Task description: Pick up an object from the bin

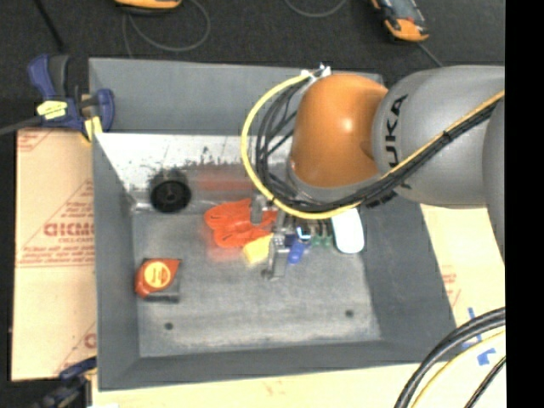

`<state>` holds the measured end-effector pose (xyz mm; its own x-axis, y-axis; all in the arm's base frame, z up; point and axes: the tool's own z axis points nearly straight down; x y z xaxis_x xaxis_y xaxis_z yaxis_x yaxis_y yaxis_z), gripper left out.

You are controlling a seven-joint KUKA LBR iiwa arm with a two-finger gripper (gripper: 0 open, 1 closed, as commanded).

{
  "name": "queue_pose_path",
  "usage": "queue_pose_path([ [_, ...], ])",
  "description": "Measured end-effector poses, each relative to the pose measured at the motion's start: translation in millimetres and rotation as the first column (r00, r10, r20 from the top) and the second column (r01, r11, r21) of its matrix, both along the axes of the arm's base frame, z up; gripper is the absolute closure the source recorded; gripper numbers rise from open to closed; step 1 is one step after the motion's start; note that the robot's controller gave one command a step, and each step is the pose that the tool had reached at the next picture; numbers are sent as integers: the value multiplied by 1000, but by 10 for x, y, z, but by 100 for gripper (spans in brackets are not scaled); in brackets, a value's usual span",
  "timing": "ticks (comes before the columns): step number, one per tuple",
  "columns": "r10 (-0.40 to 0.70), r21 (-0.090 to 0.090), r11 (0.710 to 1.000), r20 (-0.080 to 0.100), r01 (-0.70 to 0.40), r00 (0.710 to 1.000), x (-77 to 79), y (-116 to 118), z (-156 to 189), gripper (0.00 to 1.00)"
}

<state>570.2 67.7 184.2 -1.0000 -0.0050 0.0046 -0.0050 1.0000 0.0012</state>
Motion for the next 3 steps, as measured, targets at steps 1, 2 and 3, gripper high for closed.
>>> queue_pose_path([
  [1,-1,1,1000,8,1,1000,17,-1,46,0],
  [2,39,-2,999,12,-39,999,136,1,-233,0],
  [3,49,-2,999,10,-49,999,476,9,-498,0],
])
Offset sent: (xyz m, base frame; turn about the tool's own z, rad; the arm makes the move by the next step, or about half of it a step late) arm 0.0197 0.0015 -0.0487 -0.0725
